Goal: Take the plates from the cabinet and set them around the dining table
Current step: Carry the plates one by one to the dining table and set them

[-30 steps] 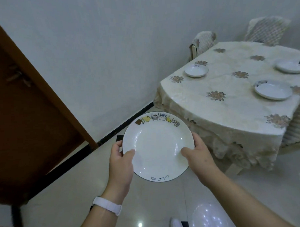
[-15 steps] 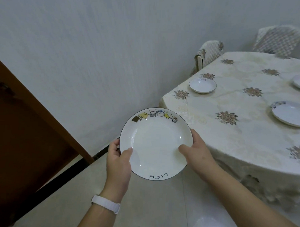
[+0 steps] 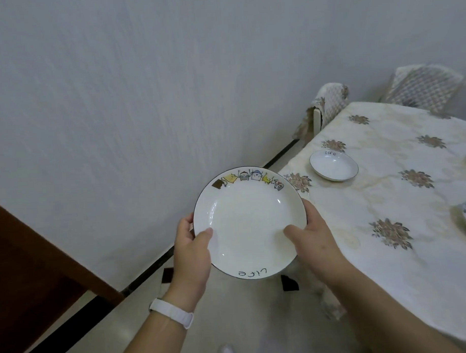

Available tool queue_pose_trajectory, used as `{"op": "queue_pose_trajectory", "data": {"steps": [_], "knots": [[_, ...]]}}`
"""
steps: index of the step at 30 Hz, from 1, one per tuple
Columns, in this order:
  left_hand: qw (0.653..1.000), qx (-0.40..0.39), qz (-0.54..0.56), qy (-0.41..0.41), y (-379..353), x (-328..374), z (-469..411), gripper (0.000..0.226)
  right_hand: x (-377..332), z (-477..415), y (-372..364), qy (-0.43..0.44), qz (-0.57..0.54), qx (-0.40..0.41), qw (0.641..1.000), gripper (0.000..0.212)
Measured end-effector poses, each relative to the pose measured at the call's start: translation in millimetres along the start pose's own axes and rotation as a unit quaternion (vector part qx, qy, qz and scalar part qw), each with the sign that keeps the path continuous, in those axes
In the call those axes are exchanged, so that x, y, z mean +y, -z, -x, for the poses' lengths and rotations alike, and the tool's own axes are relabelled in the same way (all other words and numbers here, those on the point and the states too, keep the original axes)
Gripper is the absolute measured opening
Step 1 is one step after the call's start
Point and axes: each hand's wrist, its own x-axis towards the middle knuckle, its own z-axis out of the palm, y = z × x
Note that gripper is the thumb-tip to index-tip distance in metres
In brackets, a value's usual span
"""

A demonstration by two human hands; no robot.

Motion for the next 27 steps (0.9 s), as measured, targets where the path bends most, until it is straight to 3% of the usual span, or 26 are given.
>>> {"op": "queue_pose_trajectory", "data": {"steps": [12, 20, 27], "knots": [[0.993, -0.114, -0.022, -0.017, -26.4, 44.1, -169.3, 0.038, -40.3, -131.5, -52.6, 0.005, 0.020, 0.101, 0.995, 0.055], [0.992, -0.118, -0.042, -0.012, -55.6, 40.9, -266.1, 0.042, -41.9, -226.5, -74.2, -0.006, -0.008, 0.105, 0.994, 0.053], [0.991, -0.108, -0.071, -0.025, -103.2, 50.9, -373.6, 0.038, -46.7, -350.2, -83.6, -0.019, -0.043, 0.093, 0.995, 0.064]]}}
